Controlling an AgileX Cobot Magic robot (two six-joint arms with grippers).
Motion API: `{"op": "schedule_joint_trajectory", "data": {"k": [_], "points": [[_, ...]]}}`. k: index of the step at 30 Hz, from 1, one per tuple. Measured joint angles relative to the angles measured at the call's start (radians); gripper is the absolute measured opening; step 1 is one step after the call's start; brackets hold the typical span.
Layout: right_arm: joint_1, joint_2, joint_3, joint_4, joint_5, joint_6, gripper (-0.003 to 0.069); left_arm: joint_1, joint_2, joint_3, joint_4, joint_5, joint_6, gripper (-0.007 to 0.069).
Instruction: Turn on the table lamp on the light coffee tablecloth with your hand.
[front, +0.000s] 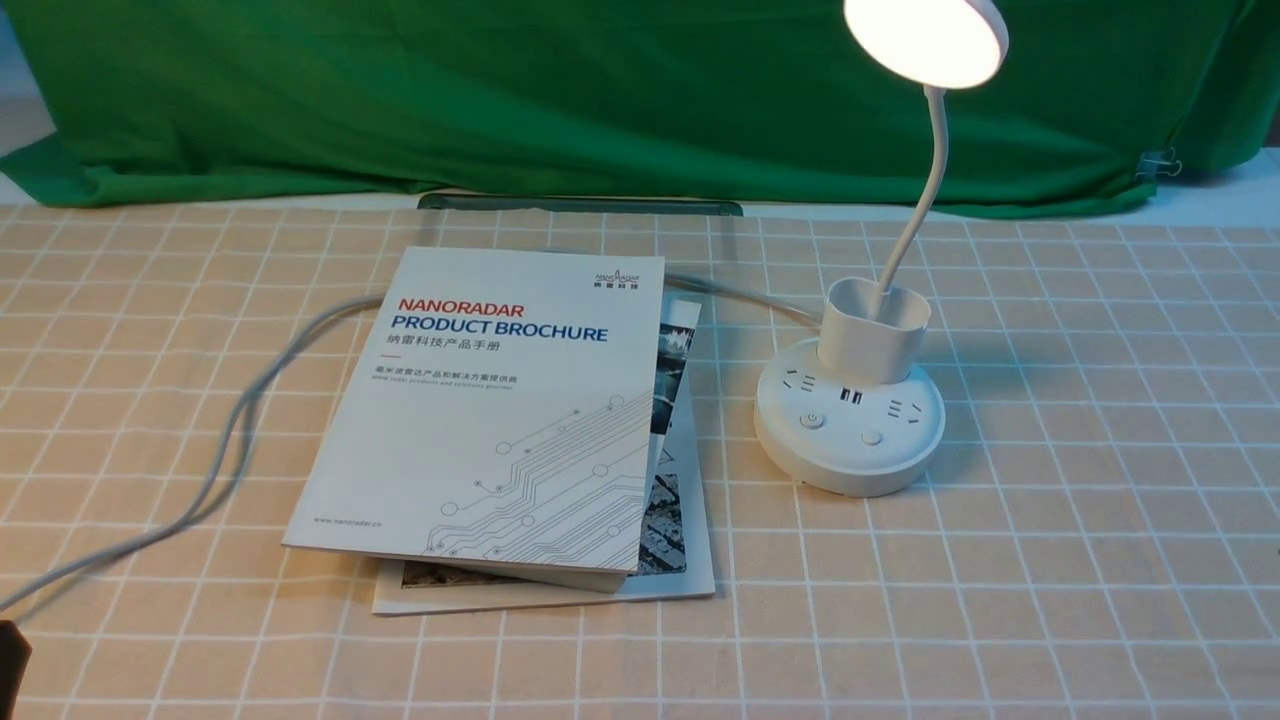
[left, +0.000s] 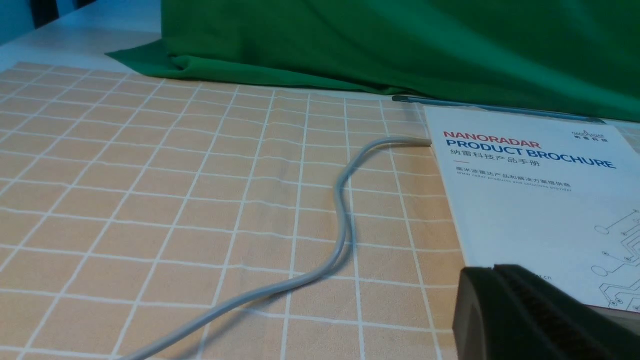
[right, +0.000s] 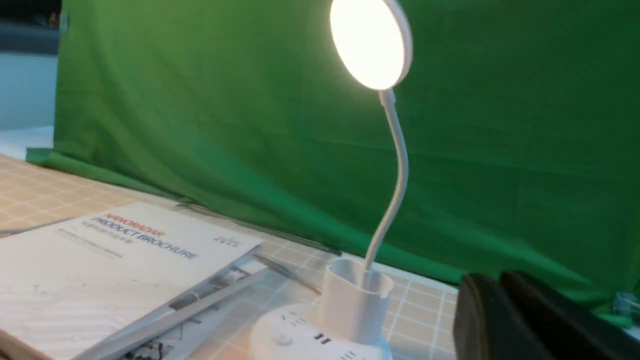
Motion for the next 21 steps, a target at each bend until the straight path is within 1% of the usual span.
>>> {"op": "schedule_joint_trajectory", "data": {"k": [1, 2, 3, 5, 7, 10, 11, 12, 13, 15, 18, 21], "points": [[-0.005, -0.006, 0.001, 0.000, 0.010, 0.005, 0.0101, 0.000, 0.000, 0.000, 0.000, 0.000, 0.000, 0.0021], [-0.057, -0.029, 0.003, 0.000, 0.046, 0.023, 0.0113, 0.000, 0.000, 0.000, 0.000, 0.000, 0.000, 0.0021], [-0.064, -0.034, 0.004, 0.000, 0.055, 0.024, 0.0115, 0.000, 0.000, 0.000, 0.000, 0.000, 0.000, 0.0021], [-0.154, -0.067, 0.008, -0.009, 0.099, 0.040, 0.0126, 0.000, 0.000, 0.000, 0.002, 0.000, 0.000, 0.0021], [-0.251, -0.107, 0.008, -0.048, 0.153, 0.083, 0.0137, 0.000, 0.000, 0.000, 0.003, 0.000, 0.000, 0.0021], [-0.336, -0.154, 0.008, -0.096, 0.242, 0.166, 0.0147, 0.000, 0.000, 0.000, 0.003, 0.000, 0.000, 0.0021], [-0.341, -0.162, 0.008, -0.101, 0.249, 0.179, 0.0148, 0.000, 0.000, 0.000, 0.003, 0.000, 0.000, 0.0021], [-0.365, -0.189, 0.008, -0.115, 0.317, 0.216, 0.0150, 0.000, 0.000, 0.000, 0.003, 0.000, 0.000, 0.0021], [-0.369, -0.193, 0.008, -0.116, 0.323, 0.221, 0.0150, 0.000, 0.000, 0.000, 0.003, 0.000, 0.000, 0.0021], [-0.379, -0.236, 0.008, -0.124, 0.412, 0.262, 0.0156, 0.000, 0.000, 0.000, 0.003, 0.000, 0.000, 0.0021], [-0.379, -0.243, 0.008, -0.126, 0.482, 0.278, 0.0163, 0.000, 0.000, 0.000, 0.003, 0.000, 0.000, 0.0021], [-0.379, -0.245, 0.008, -0.126, 0.517, 0.285, 0.0172, 0.000, 0.000, 0.000, 0.003, 0.000, 0.000, 0.0021]]}}
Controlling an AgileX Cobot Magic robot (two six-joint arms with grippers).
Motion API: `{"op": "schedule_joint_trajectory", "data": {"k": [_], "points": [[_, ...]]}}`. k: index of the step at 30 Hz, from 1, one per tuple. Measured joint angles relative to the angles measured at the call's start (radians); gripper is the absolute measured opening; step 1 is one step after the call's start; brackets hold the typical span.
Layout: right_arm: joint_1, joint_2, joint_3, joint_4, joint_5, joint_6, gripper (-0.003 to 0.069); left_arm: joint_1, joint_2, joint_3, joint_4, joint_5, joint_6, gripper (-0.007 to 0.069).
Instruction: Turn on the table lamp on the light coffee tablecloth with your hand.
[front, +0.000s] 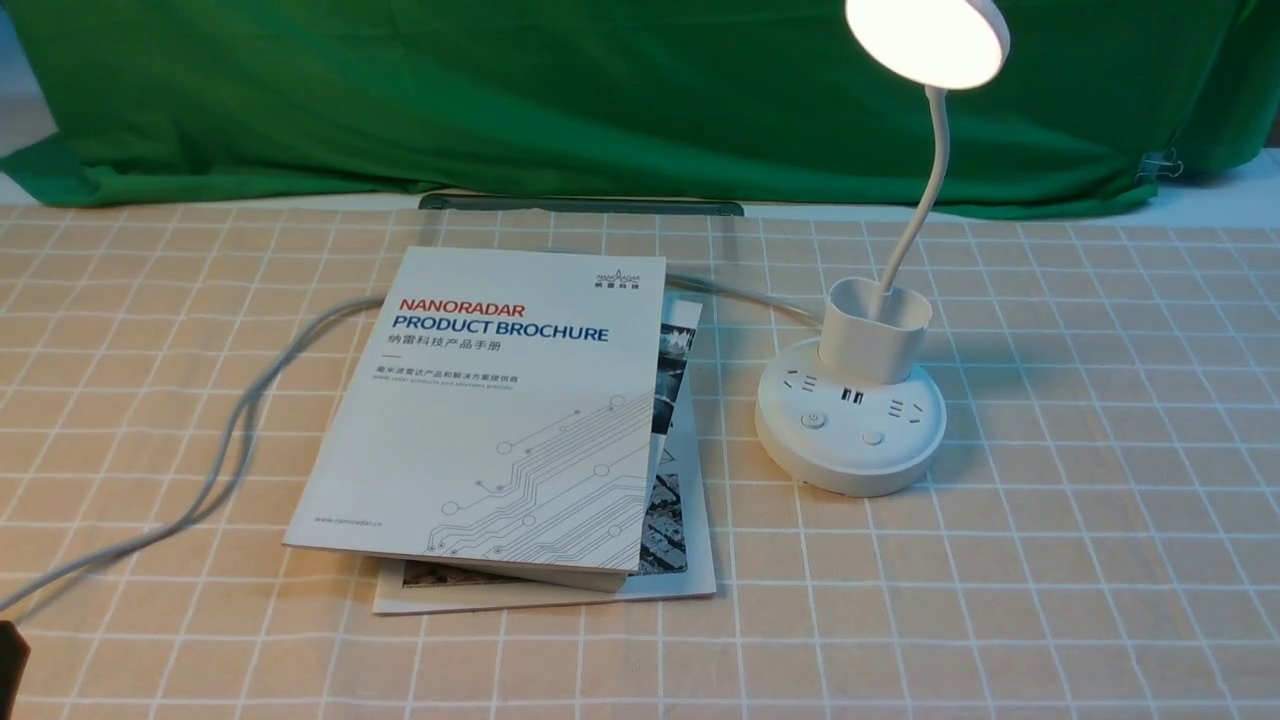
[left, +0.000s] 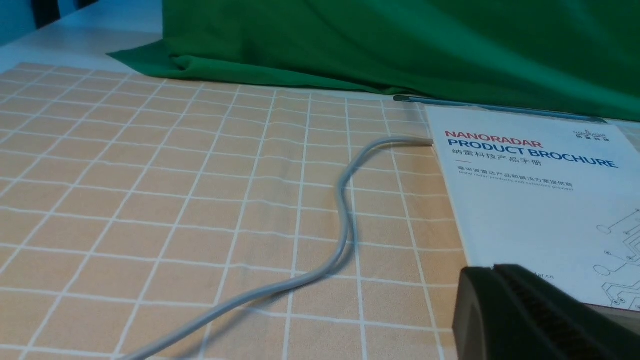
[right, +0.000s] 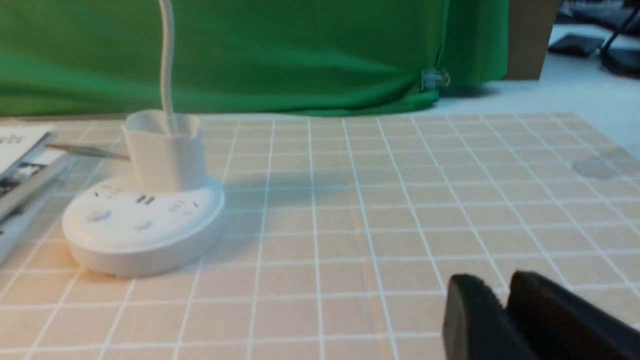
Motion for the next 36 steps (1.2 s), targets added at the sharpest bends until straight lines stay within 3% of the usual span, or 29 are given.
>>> {"op": "schedule_joint_trajectory", "data": {"k": [36], "points": [[0.000, 0.000, 0.000, 0.000, 0.023, -0.012, 0.0232, 0.000, 0.000, 0.000, 0.000, 0.000, 0.000, 0.0021]]}}
